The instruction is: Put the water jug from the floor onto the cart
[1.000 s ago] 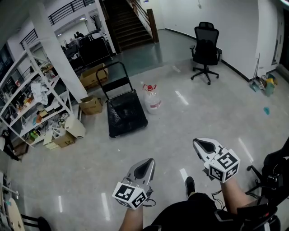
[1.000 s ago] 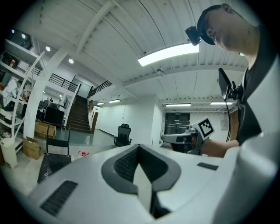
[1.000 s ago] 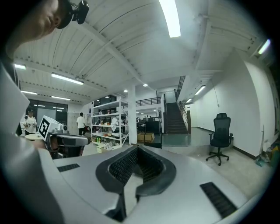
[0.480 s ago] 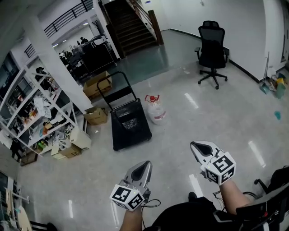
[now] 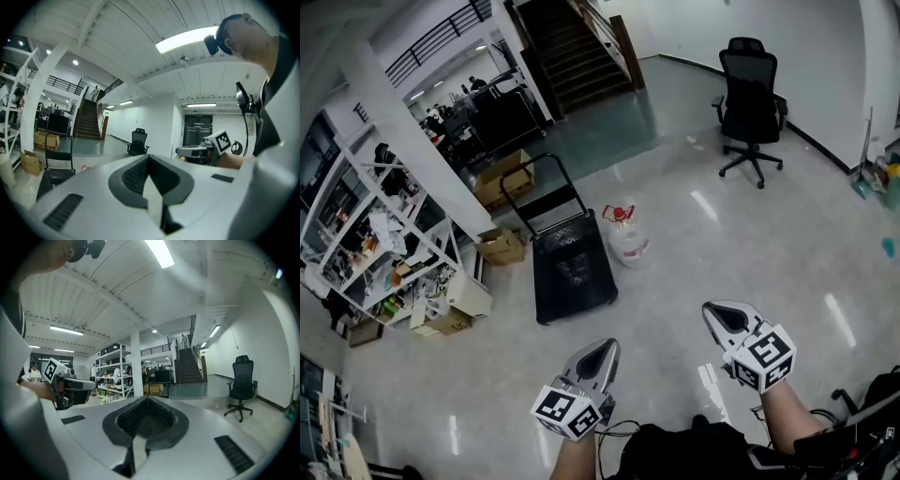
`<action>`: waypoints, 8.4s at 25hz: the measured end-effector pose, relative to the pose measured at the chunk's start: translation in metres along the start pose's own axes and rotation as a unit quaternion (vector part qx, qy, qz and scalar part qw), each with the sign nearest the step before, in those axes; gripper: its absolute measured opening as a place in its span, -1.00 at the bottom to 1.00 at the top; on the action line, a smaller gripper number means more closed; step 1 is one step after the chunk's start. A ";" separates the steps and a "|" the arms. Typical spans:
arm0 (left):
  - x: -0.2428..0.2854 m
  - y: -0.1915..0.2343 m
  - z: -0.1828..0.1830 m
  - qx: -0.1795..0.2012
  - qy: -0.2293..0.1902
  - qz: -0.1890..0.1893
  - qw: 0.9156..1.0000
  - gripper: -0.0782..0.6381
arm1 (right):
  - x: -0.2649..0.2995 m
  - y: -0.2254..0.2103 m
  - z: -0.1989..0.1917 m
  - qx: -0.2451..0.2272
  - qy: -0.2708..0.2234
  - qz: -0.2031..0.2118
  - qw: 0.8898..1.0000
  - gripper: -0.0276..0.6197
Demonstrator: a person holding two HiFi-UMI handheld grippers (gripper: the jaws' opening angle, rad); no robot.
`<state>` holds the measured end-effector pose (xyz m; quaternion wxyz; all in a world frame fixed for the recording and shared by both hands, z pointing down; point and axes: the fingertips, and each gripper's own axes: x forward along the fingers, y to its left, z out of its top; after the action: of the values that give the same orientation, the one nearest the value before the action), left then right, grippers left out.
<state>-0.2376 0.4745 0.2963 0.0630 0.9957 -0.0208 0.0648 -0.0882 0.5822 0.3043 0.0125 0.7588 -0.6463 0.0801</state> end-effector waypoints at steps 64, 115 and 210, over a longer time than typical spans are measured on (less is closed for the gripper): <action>0.413 0.586 0.137 0.009 -0.047 -0.005 0.999 -0.78 | 0.672 -0.288 0.142 -0.025 -0.042 0.004 0.999 -0.91; 0.689 0.782 -0.351 -0.240 0.419 0.017 0.876 -0.78 | 0.962 -0.505 -0.458 0.264 0.449 -0.052 0.852 -0.38; 0.095 0.857 -0.142 -0.252 0.057 0.489 0.833 -0.78 | 1.151 0.098 -0.304 0.097 0.490 0.272 0.823 -0.73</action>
<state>-0.2042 -0.3601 0.5538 0.2730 0.7997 -0.5172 0.1359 -0.0415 -0.5232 0.7543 0.2313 0.4105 -0.7240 0.5037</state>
